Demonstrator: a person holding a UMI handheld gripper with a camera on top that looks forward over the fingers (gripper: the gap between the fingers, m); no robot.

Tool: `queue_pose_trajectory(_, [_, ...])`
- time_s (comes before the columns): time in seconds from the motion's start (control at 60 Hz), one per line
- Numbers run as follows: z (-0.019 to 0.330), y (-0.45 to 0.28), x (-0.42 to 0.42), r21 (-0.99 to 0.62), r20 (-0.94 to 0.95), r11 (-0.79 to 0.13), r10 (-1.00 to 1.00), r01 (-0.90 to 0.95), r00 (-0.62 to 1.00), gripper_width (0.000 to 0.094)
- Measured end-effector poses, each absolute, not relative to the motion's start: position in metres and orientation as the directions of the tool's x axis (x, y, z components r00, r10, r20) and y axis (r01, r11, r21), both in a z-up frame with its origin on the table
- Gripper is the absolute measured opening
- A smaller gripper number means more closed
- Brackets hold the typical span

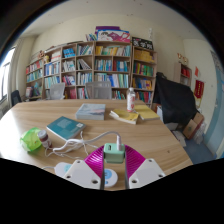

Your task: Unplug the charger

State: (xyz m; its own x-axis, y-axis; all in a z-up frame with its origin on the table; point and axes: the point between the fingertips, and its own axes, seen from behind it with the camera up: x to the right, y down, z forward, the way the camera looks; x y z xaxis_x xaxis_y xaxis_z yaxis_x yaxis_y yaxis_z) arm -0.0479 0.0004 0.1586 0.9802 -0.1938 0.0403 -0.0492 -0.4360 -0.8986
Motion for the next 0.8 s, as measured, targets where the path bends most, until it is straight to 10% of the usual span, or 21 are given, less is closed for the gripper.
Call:
queue_pose_trajectory(0.333, [0.022, -0.073, 0.032, -0.675, 0.041, -0.724, -0.229, -0.142, 0.973, 0.0286])
queue_pose_trajectory(0.617, [0.002, -0.054, 0.024, -0.63, 0.051, -0.773, -0.141, -0.078, 0.989, 0.0372])
queue_pose_trajectory(0.8, [0.007, -0.053, 0.025, -0.637, 0.018, -0.762, -0.169, -0.118, 0.986, 0.0846])
